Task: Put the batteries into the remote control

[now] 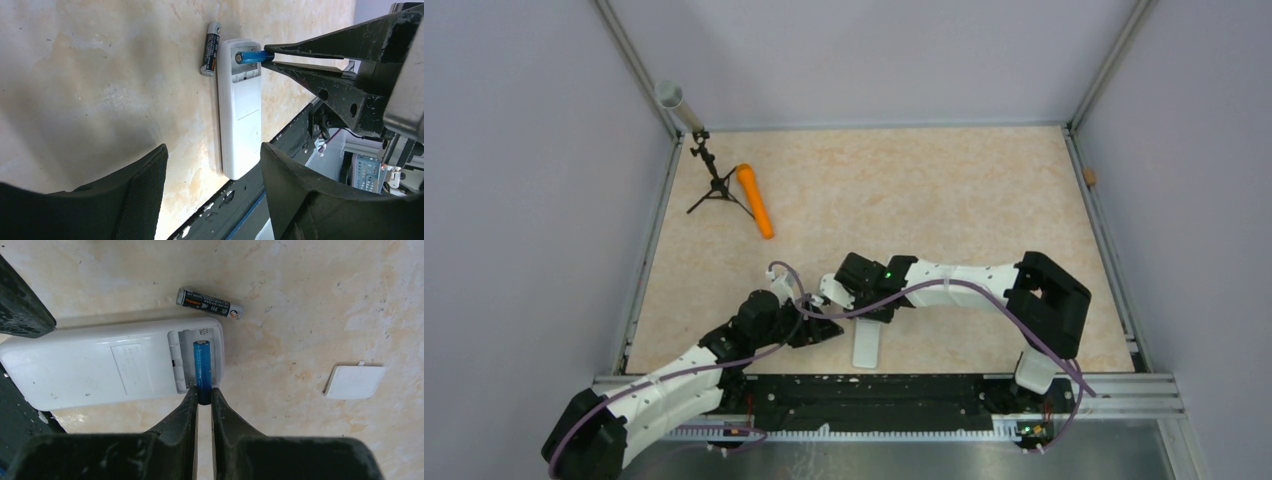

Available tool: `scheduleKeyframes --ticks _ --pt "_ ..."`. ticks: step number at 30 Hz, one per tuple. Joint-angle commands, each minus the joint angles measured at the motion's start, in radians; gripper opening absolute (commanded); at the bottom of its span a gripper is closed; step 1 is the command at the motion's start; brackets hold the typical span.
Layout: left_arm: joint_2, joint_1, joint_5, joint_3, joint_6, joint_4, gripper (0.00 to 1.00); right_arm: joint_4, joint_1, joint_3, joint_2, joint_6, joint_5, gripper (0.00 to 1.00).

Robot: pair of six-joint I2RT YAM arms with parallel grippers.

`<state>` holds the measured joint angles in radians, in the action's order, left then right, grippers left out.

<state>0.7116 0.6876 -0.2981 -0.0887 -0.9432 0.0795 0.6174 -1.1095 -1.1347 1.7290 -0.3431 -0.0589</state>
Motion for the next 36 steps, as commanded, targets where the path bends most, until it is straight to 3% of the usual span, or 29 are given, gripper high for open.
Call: scheduleKeyframes --ticks 1,13,28,36 --pt "0.008 -0.003 -0.012 0.004 0.007 0.052 0.69 0.023 0.007 -0.042 -0.040 0.018 -0.008 0.00" --pt "0.016 -0.003 -0.012 -0.002 0.015 0.052 0.69 0.025 0.008 -0.045 -0.016 0.027 -0.013 0.01" --pt "0.006 -0.003 -0.013 0.005 0.006 0.054 0.69 0.005 0.007 -0.053 0.006 0.039 -0.024 0.16" --pt "-0.001 -0.003 -0.016 0.010 0.003 0.054 0.69 0.004 0.007 -0.057 0.005 0.047 -0.025 0.20"
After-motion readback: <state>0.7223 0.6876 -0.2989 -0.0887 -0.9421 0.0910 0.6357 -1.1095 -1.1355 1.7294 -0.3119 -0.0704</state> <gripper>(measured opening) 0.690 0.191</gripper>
